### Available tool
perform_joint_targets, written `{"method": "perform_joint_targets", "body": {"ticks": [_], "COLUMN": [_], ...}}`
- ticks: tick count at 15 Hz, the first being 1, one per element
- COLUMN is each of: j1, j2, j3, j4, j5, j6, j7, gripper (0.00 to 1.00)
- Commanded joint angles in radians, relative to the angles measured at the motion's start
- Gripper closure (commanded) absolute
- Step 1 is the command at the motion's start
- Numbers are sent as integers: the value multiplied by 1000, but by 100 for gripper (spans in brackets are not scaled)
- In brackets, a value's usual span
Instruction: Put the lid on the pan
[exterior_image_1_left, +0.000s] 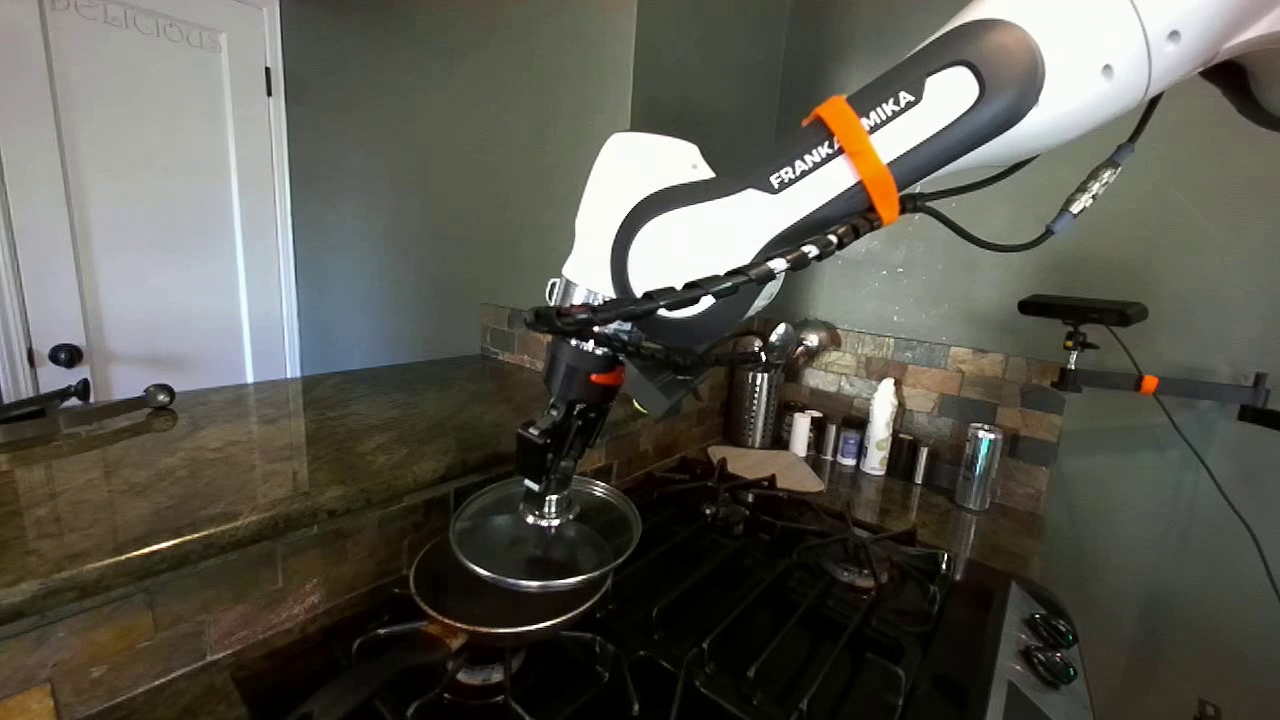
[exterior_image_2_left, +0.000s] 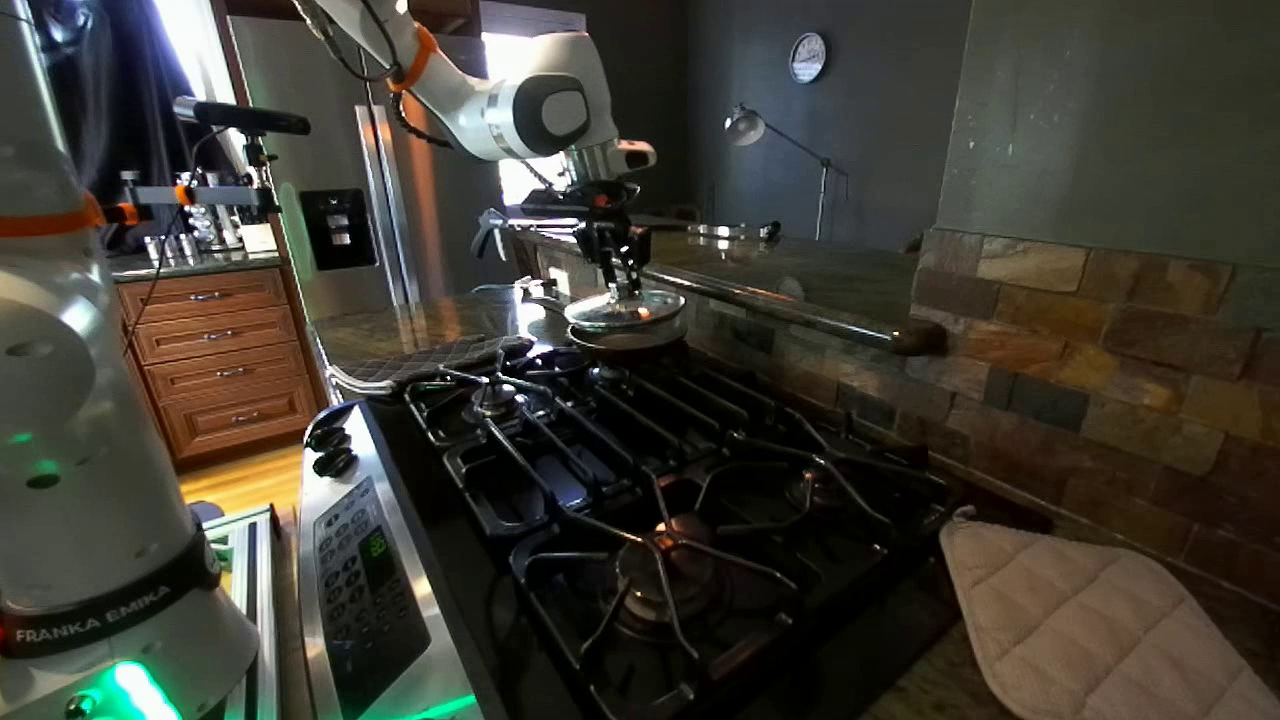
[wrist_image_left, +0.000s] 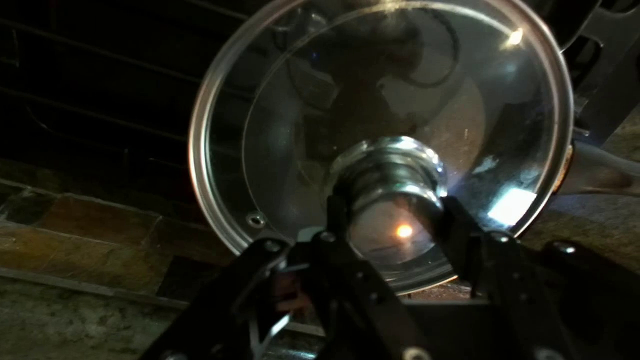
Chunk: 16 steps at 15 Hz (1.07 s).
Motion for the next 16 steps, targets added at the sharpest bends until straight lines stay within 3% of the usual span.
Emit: {"method": "perform_joint_targets", "body": {"ticks": [1,4,5,11,16], "j1": [3,3,2,2,3], "j2": [2,3,-1,23,38], "j3": [-3,-3,-2,4,4], "j4": [3,8,-1,1,10], "j5": [0,0,24,104,104], "j6": [-2,-2,9,35,62], "j7": [0,0,-14,-66,-76], "gripper": [52,52,77,77,77]}}
